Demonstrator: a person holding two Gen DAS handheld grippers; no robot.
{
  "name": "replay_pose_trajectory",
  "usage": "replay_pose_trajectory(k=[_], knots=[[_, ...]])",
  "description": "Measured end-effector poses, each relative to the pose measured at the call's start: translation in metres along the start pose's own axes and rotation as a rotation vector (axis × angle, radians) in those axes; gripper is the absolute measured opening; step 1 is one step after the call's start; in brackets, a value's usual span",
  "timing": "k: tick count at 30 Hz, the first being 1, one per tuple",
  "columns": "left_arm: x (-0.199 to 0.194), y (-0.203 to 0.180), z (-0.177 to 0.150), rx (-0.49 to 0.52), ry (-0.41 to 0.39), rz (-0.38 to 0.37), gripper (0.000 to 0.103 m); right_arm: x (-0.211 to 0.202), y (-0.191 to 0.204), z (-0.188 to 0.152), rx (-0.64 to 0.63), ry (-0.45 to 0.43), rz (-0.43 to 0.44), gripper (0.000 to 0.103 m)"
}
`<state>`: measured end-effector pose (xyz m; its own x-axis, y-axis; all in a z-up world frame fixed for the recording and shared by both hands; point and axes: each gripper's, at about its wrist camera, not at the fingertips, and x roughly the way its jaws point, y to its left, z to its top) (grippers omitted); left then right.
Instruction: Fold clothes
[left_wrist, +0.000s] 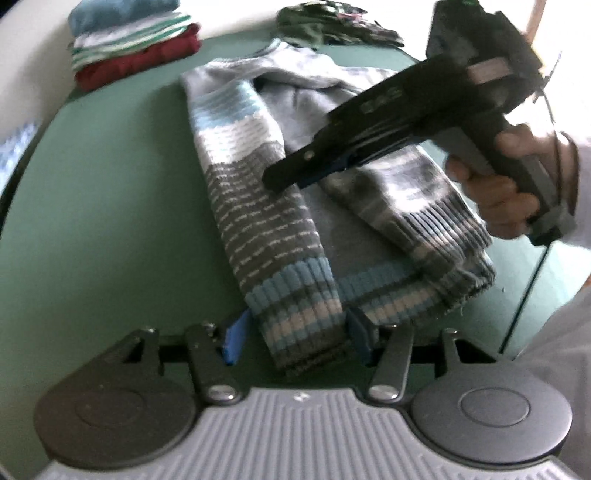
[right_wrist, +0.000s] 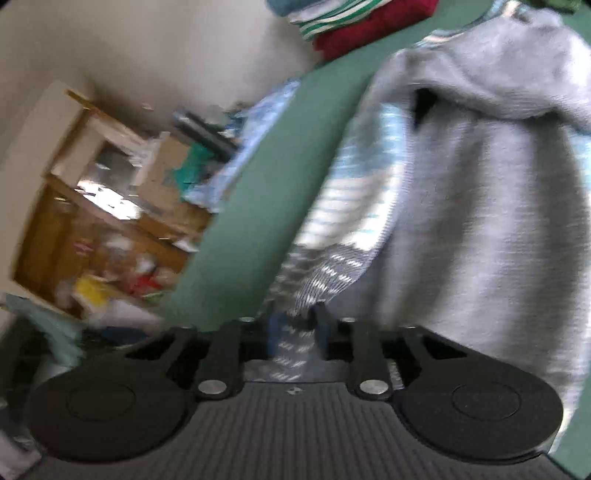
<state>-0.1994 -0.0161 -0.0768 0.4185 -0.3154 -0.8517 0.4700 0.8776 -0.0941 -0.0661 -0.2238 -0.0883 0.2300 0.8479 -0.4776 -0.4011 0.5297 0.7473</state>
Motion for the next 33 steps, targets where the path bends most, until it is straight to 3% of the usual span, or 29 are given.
replay_pose_trajectory(k=[3, 8, 11, 14, 17, 18, 21, 23, 27, 29, 33], knots=[[-0.011, 0.016, 0.0, -0.104, -0.03, -0.025, 0.046, -0.01, 0.012, 0.0, -0.029, -0.005, 0.104, 0.018], [-0.015, 0.034, -0.008, -0.178, -0.041, 0.057, 0.047, -0.009, 0.014, -0.012, -0.089, 0.058, 0.084, 0.03], [-0.018, 0.037, -0.012, -0.181, -0.043, 0.094, 0.05, -0.008, 0.011, -0.026, -0.13, 0.109, 0.02, 0.03], [-0.02, 0.032, -0.009, -0.155, -0.051, 0.104, 0.051, -0.008, 0.011, -0.035, -0.137, 0.101, -0.002, 0.03], [-0.018, 0.025, -0.007, -0.118, -0.055, 0.12, 0.063, -0.001, 0.013, -0.039, -0.137, 0.091, 0.005, 0.031], [-0.017, 0.024, -0.006, -0.107, -0.053, 0.125, 0.063, 0.004, 0.014, -0.04, -0.133, 0.09, 0.019, 0.029], [-0.014, 0.023, -0.007, -0.102, -0.04, 0.129, 0.063, 0.011, 0.015, -0.04, -0.099, 0.099, 0.038, 0.012], [-0.02, 0.023, -0.006, -0.108, -0.048, 0.111, 0.062, 0.005, 0.018, -0.037, -0.097, 0.096, 0.048, 0.011], [-0.039, 0.021, -0.001, -0.124, -0.091, -0.008, 0.065, -0.026, 0.03, -0.03, -0.122, 0.065, 0.061, 0.011], [-0.041, 0.016, 0.002, -0.108, -0.103, -0.024, 0.07, -0.036, 0.032, -0.029, -0.129, 0.059, 0.044, 0.014], [-0.027, 0.013, 0.003, -0.081, -0.061, 0.002, 0.071, -0.027, 0.024, -0.036, -0.096, 0.127, 0.014, 0.033]])
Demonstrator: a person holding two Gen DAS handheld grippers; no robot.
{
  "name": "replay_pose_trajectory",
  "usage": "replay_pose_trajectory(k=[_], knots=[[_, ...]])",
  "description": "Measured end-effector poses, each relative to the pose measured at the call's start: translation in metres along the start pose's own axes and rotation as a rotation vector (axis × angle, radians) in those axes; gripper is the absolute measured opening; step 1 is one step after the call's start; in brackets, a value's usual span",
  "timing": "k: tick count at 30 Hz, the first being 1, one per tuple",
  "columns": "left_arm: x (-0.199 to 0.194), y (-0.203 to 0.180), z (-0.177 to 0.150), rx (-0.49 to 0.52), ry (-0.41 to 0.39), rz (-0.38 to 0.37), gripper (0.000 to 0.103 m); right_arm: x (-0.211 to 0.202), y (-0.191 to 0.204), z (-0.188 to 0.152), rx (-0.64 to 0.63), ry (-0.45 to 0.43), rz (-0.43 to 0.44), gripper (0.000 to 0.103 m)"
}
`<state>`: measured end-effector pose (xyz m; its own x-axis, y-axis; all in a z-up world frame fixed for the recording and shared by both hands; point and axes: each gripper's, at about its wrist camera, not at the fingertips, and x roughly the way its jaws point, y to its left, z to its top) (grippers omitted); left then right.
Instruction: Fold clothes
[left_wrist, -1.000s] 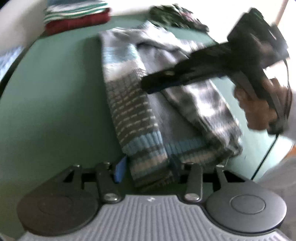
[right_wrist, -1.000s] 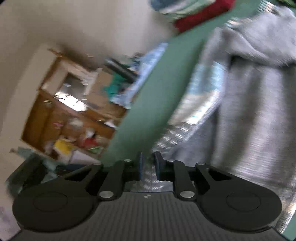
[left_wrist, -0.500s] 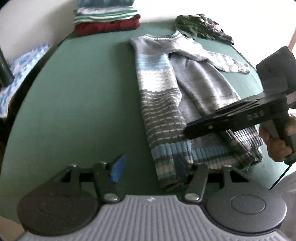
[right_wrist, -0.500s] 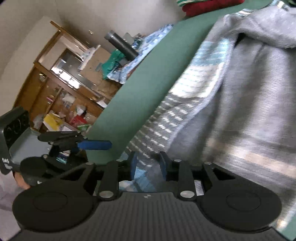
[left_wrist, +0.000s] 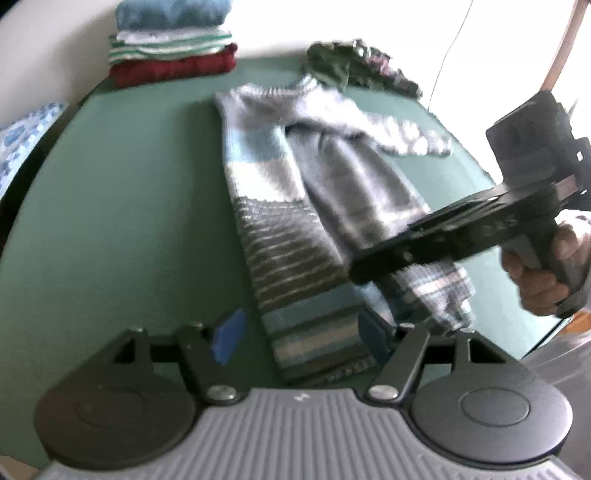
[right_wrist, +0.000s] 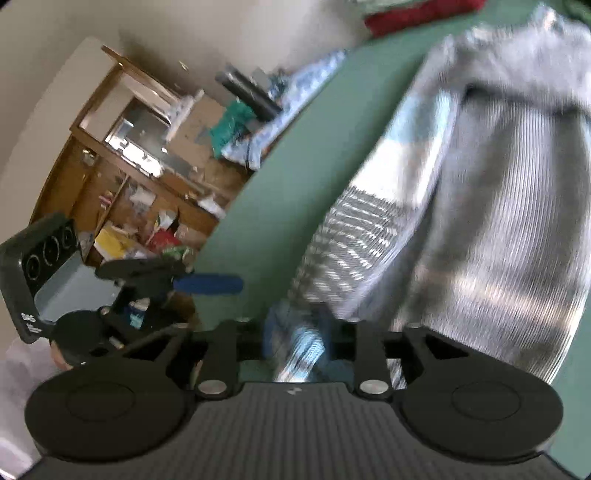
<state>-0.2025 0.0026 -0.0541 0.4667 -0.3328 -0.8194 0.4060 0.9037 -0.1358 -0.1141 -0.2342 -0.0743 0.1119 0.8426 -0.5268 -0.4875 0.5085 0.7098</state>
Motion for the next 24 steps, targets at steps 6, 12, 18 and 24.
replay_pose_trajectory(k=[6, 12, 18, 24], knots=[[0.007, -0.006, -0.005, 0.061, 0.025, 0.043, 0.071, 0.005, 0.001, -0.015, -0.024, 0.04, -0.073, 0.032], [0.013, -0.022, 0.002, 0.104, 0.001, 0.004, 0.071, 0.0, 0.004, -0.003, -0.029, -0.029, -0.058, 0.029], [0.04, -0.034, -0.007, 0.14, 0.052, -0.036, 0.076, 0.032, 0.007, 0.004, -0.053, 0.011, -0.104, 0.023], [0.036, -0.041, 0.003, 0.163, 0.026, -0.09, 0.079, 0.026, 0.009, 0.013, -0.043, -0.052, -0.146, 0.031]])
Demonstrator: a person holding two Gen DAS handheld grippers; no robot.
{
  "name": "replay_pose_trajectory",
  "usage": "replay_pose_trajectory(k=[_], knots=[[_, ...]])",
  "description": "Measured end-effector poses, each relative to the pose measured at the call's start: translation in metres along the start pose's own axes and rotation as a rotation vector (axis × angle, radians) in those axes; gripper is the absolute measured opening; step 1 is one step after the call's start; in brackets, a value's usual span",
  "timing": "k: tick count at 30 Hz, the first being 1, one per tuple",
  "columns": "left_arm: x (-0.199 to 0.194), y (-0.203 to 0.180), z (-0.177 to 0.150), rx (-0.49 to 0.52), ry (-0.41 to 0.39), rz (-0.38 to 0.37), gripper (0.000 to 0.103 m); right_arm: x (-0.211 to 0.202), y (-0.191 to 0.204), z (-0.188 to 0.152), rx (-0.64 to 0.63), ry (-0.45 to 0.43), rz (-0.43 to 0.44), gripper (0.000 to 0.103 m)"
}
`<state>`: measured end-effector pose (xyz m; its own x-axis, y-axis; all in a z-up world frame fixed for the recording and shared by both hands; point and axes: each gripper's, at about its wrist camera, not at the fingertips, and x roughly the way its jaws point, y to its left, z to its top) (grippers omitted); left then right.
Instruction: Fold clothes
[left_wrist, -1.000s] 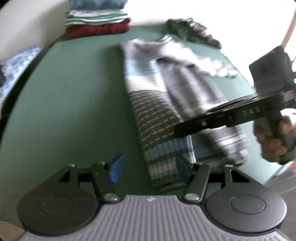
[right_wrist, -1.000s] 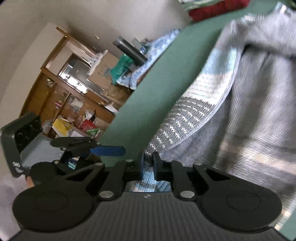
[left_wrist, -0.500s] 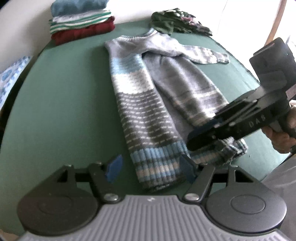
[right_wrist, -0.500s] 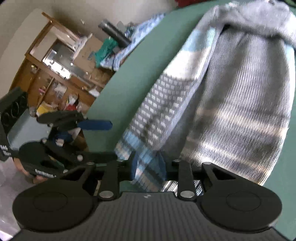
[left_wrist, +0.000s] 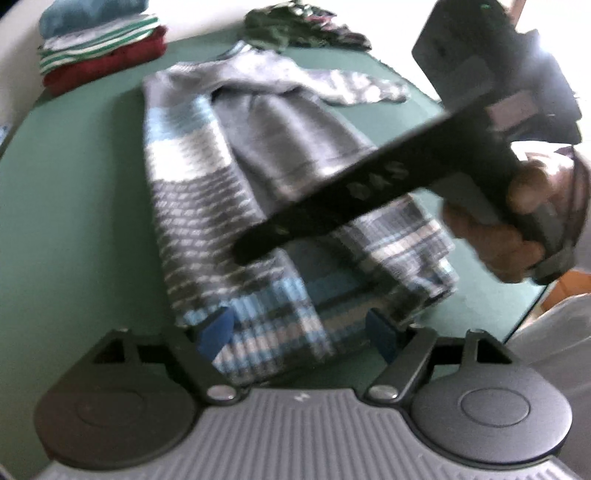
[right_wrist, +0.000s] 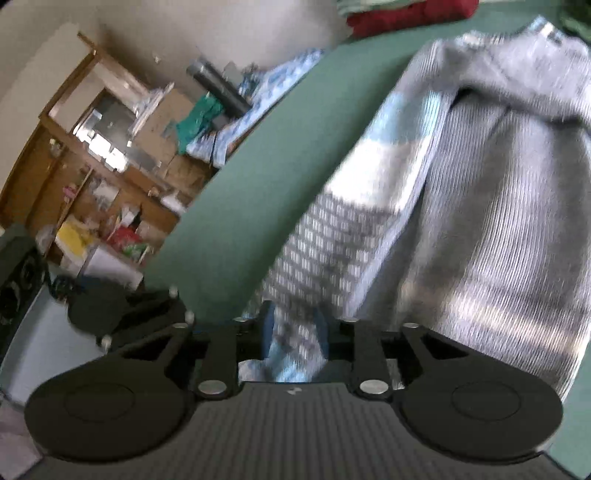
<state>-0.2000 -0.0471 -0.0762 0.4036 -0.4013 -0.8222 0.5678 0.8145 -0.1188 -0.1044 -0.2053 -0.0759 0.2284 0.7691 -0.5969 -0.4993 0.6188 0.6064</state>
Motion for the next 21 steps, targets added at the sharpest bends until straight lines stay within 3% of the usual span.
replay_pose_trajectory(k=[3, 6, 9, 10, 11, 13, 16, 19, 21], knots=[[0.002, 0.005, 0.012, 0.026, -0.022, -0.021, 0.081, 0.008, -0.002, 0.014, 0.022, -0.062, -0.041, 0.035], [0.02, 0.019, 0.021, 0.021, 0.019, -0.074, 0.079, 0.019, -0.013, 0.025, 0.049, -0.105, -0.1, 0.035], [0.028, 0.017, 0.024, 0.065, 0.037, -0.121, 0.081, 0.017, -0.024, 0.03, 0.064, -0.125, -0.162, 0.018], [0.028, 0.015, 0.024, 0.091, 0.042, -0.137, 0.081, 0.015, -0.028, 0.031, 0.066, -0.13, -0.185, 0.018], [0.028, 0.013, 0.024, 0.116, 0.047, -0.147, 0.082, 0.012, -0.028, 0.032, 0.072, -0.126, -0.198, 0.018], [0.027, 0.013, 0.027, 0.151, 0.044, -0.161, 0.082, 0.008, -0.021, 0.037, 0.072, -0.147, -0.208, 0.03], [0.029, 0.022, 0.041, 0.167, 0.018, -0.168, 0.083, 0.019, -0.013, 0.058, 0.061, -0.207, -0.222, 0.032], [0.039, 0.033, 0.053, 0.175, 0.024, -0.161, 0.083, 0.041, -0.024, 0.074, 0.057, -0.219, -0.317, 0.032], [0.041, 0.039, 0.056, 0.193, 0.027, -0.166, 0.083, 0.034, -0.04, 0.073, 0.089, -0.239, -0.339, 0.017]])
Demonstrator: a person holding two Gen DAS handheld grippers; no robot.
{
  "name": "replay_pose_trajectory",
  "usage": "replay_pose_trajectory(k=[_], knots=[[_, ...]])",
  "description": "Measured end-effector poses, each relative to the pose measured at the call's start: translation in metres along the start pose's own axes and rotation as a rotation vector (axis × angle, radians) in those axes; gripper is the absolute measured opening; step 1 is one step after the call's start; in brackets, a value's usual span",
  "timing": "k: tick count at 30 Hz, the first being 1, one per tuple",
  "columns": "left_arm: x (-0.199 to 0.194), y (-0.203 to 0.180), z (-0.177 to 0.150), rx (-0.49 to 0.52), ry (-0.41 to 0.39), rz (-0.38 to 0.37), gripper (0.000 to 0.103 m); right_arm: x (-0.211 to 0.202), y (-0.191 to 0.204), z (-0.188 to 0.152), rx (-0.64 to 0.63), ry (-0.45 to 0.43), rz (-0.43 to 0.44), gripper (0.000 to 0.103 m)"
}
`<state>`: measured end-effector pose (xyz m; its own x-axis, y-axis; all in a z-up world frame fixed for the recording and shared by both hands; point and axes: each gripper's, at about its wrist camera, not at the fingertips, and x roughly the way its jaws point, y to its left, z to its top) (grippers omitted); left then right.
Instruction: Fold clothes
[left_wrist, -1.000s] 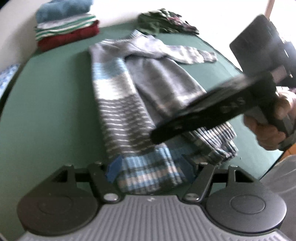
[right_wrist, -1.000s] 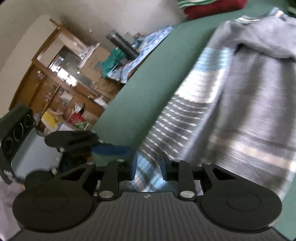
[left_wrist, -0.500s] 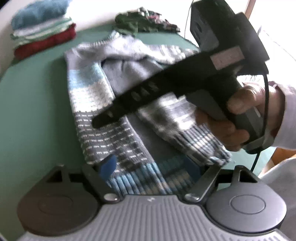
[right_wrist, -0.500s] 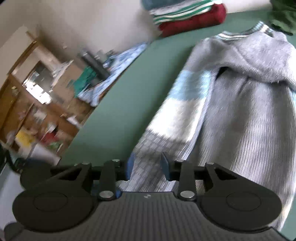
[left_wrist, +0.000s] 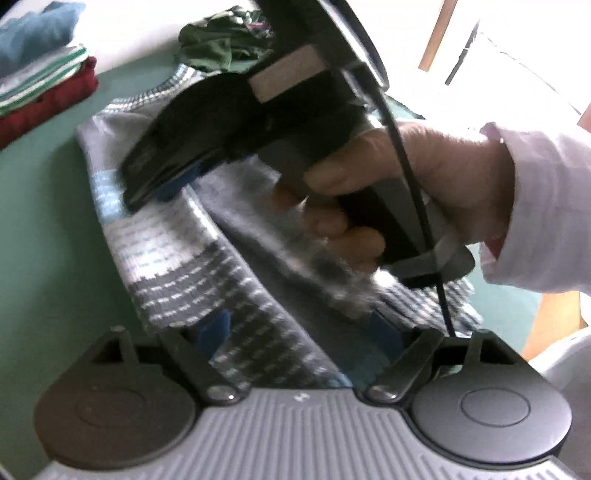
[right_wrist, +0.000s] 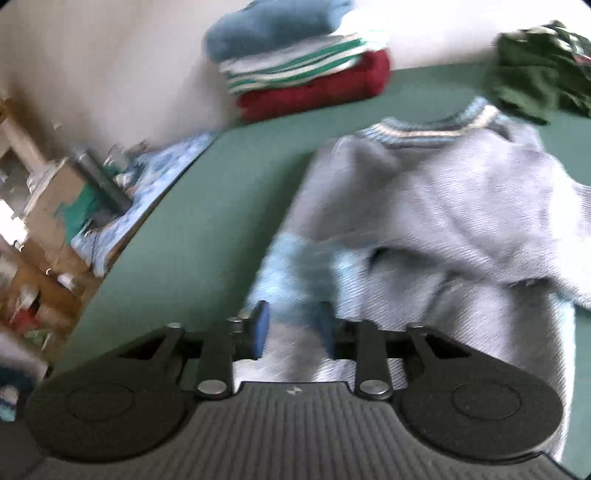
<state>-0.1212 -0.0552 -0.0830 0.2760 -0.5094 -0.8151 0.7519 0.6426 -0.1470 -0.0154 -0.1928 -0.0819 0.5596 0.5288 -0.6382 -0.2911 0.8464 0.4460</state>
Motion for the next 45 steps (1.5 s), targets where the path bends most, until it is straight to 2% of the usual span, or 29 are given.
replay_pose_trajectory(k=[1, 3, 7, 10, 12, 14, 16, 19, 21, 26, 30, 32, 35, 36, 37, 42, 45], knots=[[0.0, 0.003, 0.001, 0.009, 0.002, -0.003, 0.083, -0.001, -0.009, 0.001, 0.017, -0.008, -0.011, 0.011], [-0.002, 0.011, 0.007, 0.032, -0.01, 0.002, 0.082, -0.015, -0.024, 0.0, 0.066, -0.006, 0.004, 0.011], [-0.021, 0.031, 0.039, 0.109, -0.098, 0.061, 0.083, -0.072, -0.05, -0.001, 0.139, -0.155, -0.078, 0.046], [-0.02, 0.055, 0.073, 0.16, -0.136, 0.114, 0.082, -0.104, -0.094, 0.0, 0.204, -0.212, -0.293, 0.048], [-0.01, 0.075, 0.093, 0.136, -0.156, 0.098, 0.078, -0.121, -0.133, 0.002, 0.291, -0.239, -0.438, 0.05], [0.0, 0.095, 0.112, 0.113, -0.176, 0.082, 0.073, -0.137, -0.169, 0.004, 0.374, -0.277, -0.513, 0.052], [0.013, 0.112, 0.129, 0.09, -0.184, 0.067, 0.066, -0.142, -0.196, 0.008, 0.411, -0.282, -0.536, 0.054], [0.035, 0.121, 0.132, 0.079, -0.158, 0.06, 0.059, -0.131, -0.219, 0.013, 0.437, -0.249, -0.571, 0.054], [0.041, 0.123, 0.131, 0.062, -0.145, 0.044, 0.059, -0.121, -0.22, 0.018, 0.439, -0.248, -0.549, 0.055], [0.048, 0.127, 0.128, 0.038, -0.123, 0.017, 0.062, -0.107, -0.207, 0.022, 0.365, -0.263, -0.572, 0.06], [0.054, 0.129, 0.128, 0.03, -0.121, 0.002, 0.066, -0.099, -0.201, 0.021, 0.277, -0.253, -0.574, 0.059], [0.057, 0.132, 0.129, 0.022, -0.116, -0.005, 0.066, -0.096, -0.197, 0.02, 0.224, -0.249, -0.583, 0.05], [0.056, 0.135, 0.132, 0.018, -0.12, -0.009, 0.066, -0.097, -0.198, 0.022, 0.19, -0.239, -0.592, 0.032], [0.054, 0.137, 0.134, 0.02, -0.129, -0.008, 0.066, -0.1, -0.2, 0.024, 0.205, -0.248, -0.576, 0.019], [0.051, 0.139, 0.136, 0.023, -0.138, -0.009, 0.066, -0.106, -0.2, 0.027, 0.215, -0.262, -0.565, 0.015], [0.034, 0.158, 0.154, 0.045, -0.176, 0.014, 0.066, -0.131, -0.194, 0.042, 0.195, -0.35, -0.572, 0.013], [0.037, 0.172, 0.165, 0.027, -0.178, 0.027, 0.066, -0.141, -0.191, 0.041, 0.203, -0.4, -0.593, 0.013]])
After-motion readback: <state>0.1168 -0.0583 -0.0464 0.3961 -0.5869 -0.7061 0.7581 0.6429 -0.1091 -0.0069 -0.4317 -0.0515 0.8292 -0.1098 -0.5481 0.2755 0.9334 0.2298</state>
